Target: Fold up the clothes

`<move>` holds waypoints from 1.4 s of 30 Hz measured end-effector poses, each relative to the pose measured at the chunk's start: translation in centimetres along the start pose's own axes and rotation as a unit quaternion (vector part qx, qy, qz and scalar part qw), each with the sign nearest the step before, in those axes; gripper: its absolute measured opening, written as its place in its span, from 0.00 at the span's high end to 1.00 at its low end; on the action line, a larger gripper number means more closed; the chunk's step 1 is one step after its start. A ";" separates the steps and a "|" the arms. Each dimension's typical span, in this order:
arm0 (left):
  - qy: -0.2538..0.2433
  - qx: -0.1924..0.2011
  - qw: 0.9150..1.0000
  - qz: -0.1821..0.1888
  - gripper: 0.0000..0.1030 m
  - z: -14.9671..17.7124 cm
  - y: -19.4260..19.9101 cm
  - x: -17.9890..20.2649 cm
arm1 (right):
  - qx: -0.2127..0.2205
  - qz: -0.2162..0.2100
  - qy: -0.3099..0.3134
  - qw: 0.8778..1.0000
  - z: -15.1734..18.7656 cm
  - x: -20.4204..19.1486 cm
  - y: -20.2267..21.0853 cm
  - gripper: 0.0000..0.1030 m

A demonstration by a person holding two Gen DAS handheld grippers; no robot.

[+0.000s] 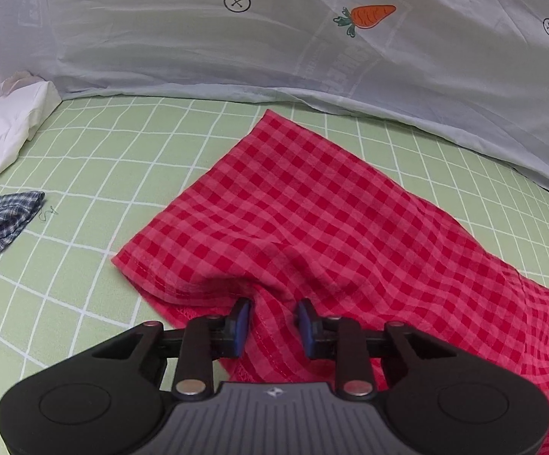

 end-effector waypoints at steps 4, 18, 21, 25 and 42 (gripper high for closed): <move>0.053 0.002 0.998 0.019 0.87 -1.6 -0.8 -0.2 | -0.002 -0.002 -0.019 1.000 -2.5 0.0 -2.6 0.95; 0.079 0.054 0.995 0.020 0.96 3.8 11.4 -4.1 | 0.026 -0.064 -0.117 0.991 -0.1 5.2 9.7 0.96; 0.089 0.049 0.995 0.018 0.96 7.4 14.1 -4.8 | 0.031 -0.078 -0.118 0.989 2.0 5.6 12.9 0.96; 0.090 0.033 0.995 0.001 0.96 12.0 16.5 -6.1 | 0.023 -0.092 -0.113 0.989 5.1 5.9 15.8 0.96; 0.113 0.043 0.991 -0.065 0.50 13.4 21.2 -12.5 | -0.019 -0.103 -0.121 0.987 6.7 5.0 15.9 0.54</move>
Point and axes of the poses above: each gripper's, at about its wrist camera, not at the fingertips, and y roughly against the way its jaws point, x to its right, z to its underside, the point moved 10 cm from there along -y, roughly the way its jaws point, and after that the axes turned 5 degrees about -y, right-handed, at the moved point
